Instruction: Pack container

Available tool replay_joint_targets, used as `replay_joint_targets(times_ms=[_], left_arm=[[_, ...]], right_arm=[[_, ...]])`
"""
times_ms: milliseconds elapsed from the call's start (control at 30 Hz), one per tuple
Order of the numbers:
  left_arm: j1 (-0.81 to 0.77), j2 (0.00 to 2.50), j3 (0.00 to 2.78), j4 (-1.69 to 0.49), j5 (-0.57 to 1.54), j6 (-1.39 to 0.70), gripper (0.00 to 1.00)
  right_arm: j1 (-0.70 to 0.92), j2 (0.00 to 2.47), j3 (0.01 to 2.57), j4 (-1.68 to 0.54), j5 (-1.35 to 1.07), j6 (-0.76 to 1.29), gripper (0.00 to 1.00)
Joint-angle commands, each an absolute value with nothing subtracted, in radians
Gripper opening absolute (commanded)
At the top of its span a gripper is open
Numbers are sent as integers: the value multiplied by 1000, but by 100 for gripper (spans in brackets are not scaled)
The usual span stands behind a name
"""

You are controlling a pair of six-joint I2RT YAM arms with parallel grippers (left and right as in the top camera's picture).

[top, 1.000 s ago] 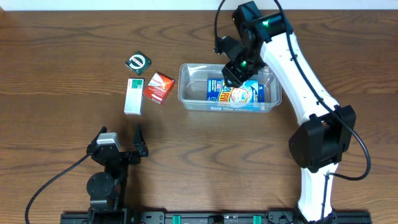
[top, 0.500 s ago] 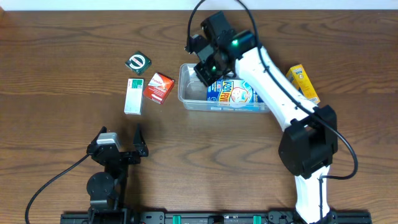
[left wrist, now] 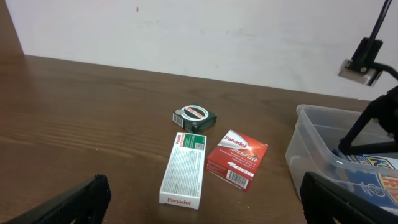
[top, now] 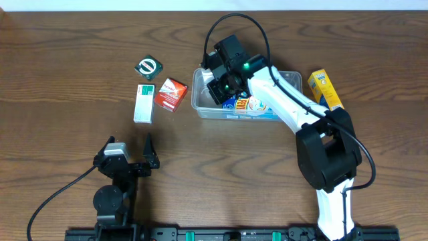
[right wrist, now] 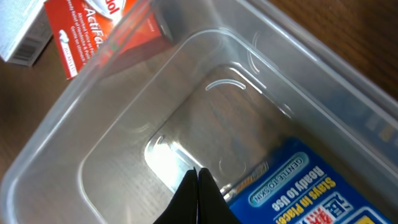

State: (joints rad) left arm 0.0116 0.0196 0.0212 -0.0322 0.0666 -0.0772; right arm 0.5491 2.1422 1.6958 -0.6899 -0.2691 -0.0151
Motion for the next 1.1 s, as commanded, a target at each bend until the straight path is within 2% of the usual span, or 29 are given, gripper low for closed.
replay_joint_targets(times_ms=[0, 1067], left_arm=[[16, 18, 4, -65, 67, -72, 98], [16, 18, 4, -65, 67, -72, 98]], right_arm=[[558, 2153, 1669, -666, -266, -5, 2], [556, 2211, 1655, -698, -160, -61, 3]])
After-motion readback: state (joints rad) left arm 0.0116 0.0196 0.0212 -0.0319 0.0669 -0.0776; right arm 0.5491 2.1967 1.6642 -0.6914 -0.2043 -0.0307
